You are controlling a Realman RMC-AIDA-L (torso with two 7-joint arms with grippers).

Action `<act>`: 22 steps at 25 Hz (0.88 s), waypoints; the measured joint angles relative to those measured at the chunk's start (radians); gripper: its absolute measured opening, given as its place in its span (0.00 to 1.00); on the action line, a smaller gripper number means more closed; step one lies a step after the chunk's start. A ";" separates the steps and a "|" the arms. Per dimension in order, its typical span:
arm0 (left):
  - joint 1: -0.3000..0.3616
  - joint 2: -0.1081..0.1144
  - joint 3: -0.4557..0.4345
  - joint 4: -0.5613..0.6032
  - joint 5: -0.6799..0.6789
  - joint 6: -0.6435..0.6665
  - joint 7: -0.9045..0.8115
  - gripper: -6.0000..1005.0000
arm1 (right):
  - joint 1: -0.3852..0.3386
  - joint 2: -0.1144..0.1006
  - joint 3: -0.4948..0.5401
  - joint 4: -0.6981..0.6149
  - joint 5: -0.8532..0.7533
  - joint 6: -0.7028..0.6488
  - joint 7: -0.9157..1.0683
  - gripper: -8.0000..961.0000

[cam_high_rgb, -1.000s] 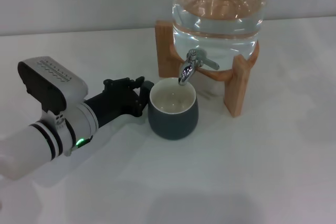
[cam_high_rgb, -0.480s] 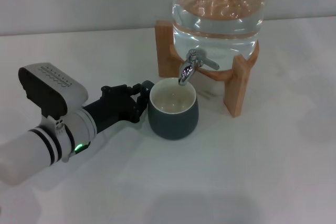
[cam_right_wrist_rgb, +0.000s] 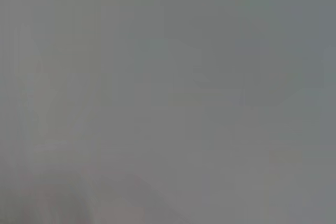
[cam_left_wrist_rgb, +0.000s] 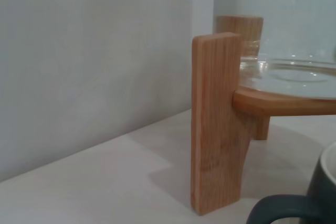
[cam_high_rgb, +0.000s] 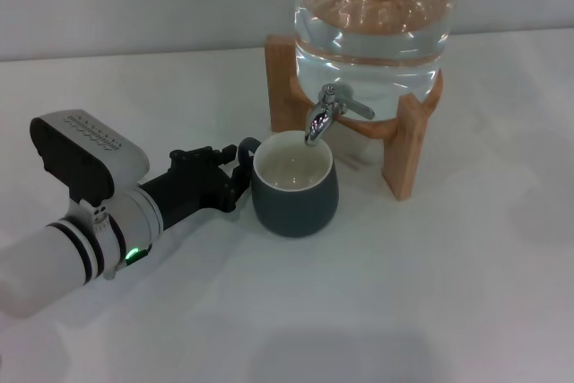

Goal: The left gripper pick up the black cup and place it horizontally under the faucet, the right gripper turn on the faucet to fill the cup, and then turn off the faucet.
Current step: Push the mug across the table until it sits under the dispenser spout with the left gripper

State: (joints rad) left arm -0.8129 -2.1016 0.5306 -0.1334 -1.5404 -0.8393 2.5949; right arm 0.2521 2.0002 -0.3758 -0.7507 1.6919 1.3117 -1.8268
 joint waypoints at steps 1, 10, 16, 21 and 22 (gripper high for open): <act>0.000 0.000 0.000 0.000 -0.001 0.000 -0.001 0.26 | -0.001 0.000 0.000 0.000 0.000 0.000 0.000 0.88; 0.001 0.000 0.000 0.000 -0.004 -0.013 -0.001 0.35 | -0.002 -0.001 0.001 0.001 0.000 -0.001 0.000 0.88; 0.002 0.002 0.000 0.000 -0.006 -0.014 -0.010 0.36 | -0.003 -0.003 0.002 0.001 0.000 -0.003 0.000 0.88; 0.022 0.005 -0.013 0.009 -0.010 -0.022 -0.028 0.36 | -0.001 -0.005 0.002 0.001 0.000 -0.004 0.000 0.88; 0.027 0.006 -0.018 0.011 -0.010 -0.026 -0.031 0.36 | -0.001 -0.006 0.002 0.001 0.000 -0.005 0.000 0.88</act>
State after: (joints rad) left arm -0.7862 -2.0954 0.5121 -0.1227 -1.5501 -0.8655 2.5638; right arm 0.2508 1.9946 -0.3742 -0.7500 1.6919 1.3070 -1.8269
